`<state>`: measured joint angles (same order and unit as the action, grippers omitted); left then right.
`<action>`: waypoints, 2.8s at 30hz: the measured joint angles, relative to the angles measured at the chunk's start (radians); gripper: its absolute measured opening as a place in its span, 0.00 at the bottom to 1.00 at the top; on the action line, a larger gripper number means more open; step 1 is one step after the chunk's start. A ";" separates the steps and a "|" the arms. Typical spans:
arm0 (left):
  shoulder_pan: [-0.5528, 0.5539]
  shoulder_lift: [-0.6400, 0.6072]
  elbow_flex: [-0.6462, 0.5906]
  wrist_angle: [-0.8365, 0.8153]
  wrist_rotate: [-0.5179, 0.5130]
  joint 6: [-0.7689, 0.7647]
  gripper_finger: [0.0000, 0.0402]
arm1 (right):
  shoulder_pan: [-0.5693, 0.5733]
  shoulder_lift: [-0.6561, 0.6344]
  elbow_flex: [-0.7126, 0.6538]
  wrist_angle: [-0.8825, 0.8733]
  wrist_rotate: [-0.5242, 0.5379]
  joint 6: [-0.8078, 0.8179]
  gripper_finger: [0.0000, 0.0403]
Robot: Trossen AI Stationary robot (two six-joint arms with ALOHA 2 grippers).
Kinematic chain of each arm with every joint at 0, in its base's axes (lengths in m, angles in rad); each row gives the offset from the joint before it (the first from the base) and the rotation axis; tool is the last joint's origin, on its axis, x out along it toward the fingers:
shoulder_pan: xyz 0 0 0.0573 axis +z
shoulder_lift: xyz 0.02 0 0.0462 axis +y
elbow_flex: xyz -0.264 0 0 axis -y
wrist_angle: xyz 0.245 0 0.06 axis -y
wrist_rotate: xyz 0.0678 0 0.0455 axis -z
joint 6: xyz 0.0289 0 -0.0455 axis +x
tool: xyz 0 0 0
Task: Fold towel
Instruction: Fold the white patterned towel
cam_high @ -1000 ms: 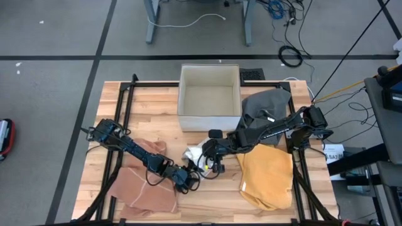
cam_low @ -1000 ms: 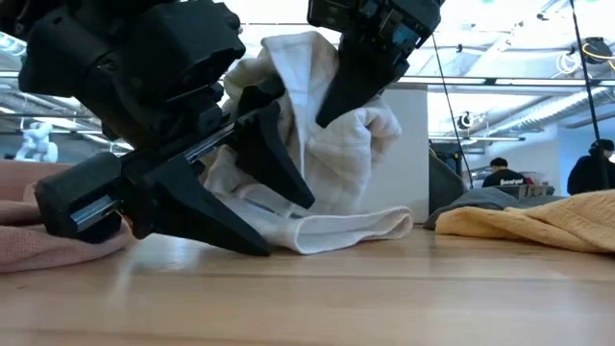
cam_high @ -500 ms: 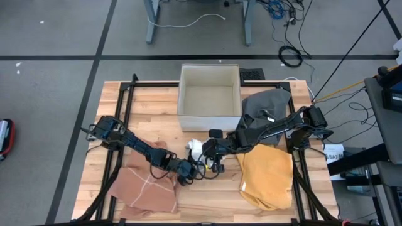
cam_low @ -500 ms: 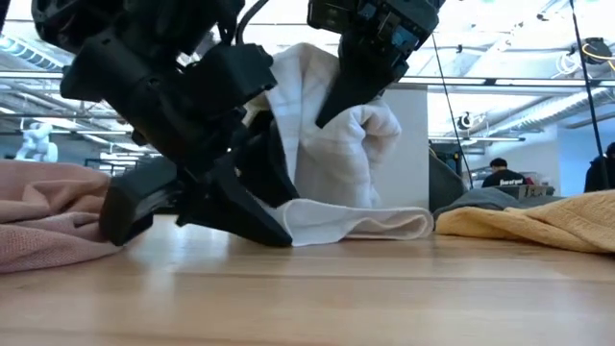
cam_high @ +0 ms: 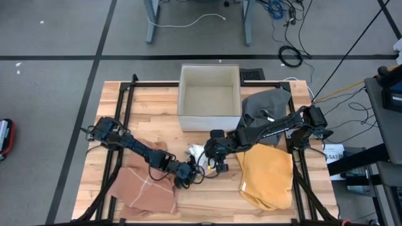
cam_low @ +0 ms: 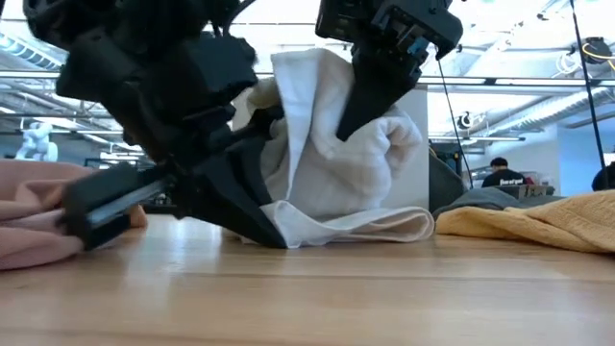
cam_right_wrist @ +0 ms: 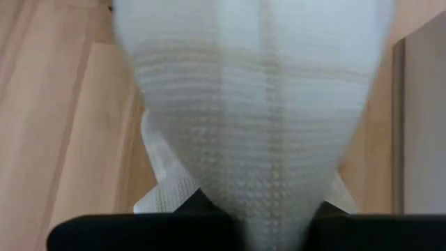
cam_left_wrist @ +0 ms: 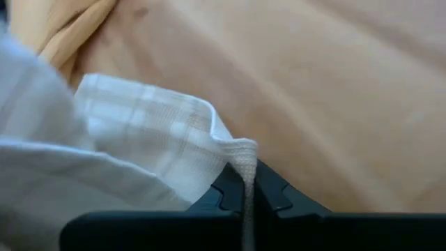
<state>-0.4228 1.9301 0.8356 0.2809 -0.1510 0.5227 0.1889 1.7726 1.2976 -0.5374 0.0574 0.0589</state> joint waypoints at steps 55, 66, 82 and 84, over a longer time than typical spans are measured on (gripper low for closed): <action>-0.021 -0.228 -0.001 -0.117 0.327 -0.224 0.35 | 0.159 0.230 0.002 0.222 0.251 0.142 0.31; -0.023 -0.464 0.001 -0.336 0.057 -0.454 0.44 | 0.191 0.227 0.002 0.217 0.251 0.115 0.32; -0.022 -0.418 0.000 -0.527 -0.198 -0.573 0.45 | 0.239 0.228 0.122 -0.025 0.339 0.069 0.32; -0.020 -0.417 0.000 -0.550 -0.266 -0.596 0.45 | 0.248 0.228 0.147 -0.053 0.367 0.067 0.32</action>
<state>-0.4427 1.5127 0.8352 -0.2688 -0.4165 -0.0734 0.4374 2.0010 1.4443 -0.5902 0.4240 0.1263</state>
